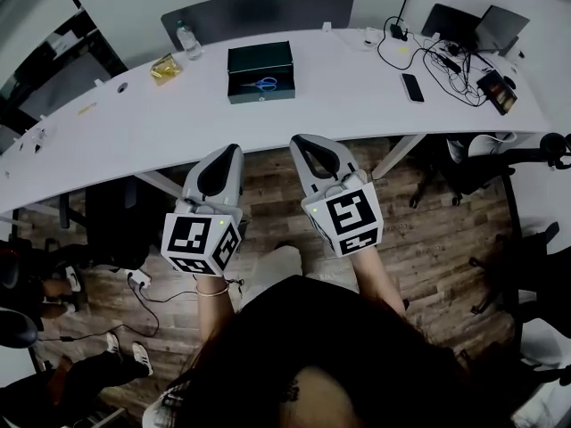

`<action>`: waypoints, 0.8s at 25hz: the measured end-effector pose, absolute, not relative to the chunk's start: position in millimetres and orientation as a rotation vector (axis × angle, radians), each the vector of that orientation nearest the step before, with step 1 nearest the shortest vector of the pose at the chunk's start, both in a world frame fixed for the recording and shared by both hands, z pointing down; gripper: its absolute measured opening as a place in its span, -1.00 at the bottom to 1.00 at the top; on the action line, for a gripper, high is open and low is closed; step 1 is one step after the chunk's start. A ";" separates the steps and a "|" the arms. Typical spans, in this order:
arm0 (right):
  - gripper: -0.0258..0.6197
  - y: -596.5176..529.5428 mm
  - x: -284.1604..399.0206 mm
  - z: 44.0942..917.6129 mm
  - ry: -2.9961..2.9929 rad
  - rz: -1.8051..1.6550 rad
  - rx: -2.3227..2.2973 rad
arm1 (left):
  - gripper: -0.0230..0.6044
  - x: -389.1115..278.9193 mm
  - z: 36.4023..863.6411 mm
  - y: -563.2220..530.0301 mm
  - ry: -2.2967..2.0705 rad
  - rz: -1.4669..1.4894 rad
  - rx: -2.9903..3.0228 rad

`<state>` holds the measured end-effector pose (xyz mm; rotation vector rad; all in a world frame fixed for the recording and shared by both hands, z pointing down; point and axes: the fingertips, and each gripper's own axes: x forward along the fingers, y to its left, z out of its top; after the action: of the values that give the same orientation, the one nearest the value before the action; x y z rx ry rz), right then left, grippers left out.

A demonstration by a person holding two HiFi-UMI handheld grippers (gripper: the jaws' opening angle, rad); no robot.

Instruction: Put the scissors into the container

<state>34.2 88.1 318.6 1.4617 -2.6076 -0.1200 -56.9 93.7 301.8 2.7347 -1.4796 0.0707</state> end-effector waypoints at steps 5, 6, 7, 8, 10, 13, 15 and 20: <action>-0.89 112.3 42.5 318.1 -2.614 -0.116 1.457 | -0.89 -45.5 302.1 118.1 -1.466 0.084 2.744; -0.89 116.6 43.5 318.1 -2.616 -0.117 1.455 | -0.89 -43.7 301.4 122.7 -1.465 0.083 2.746; -0.89 120.6 44.7 317.8 -2.618 -0.119 1.453 | -0.88 -41.8 300.7 126.9 -1.465 0.082 2.748; -0.89 124.2 46.4 317.4 -2.620 -0.119 1.452 | -0.88 -39.7 300.3 130.9 -1.465 0.082 2.748; -0.89 131.2 50.1 316.3 -2.624 -0.115 1.453 | -0.89 -35.7 299.4 138.1 -1.464 0.082 2.747; -0.89 139.6 54.3 314.9 -2.631 -0.113 1.452 | -0.89 -31.1 297.8 146.5 -1.469 0.081 2.747; -0.89 144.8 56.6 314.5 -2.634 -0.111 1.453 | -0.88 -28.7 297.6 151.5 -1.471 0.081 2.745; -0.89 155.1 63.9 313.8 -2.638 -0.110 1.462 | -0.88 -21.5 298.8 162.0 -1.467 0.075 2.742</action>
<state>63.9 155.1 313.8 1.4616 -2.6381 -0.1098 -21.5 162.0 298.8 2.7419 -1.4667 0.0754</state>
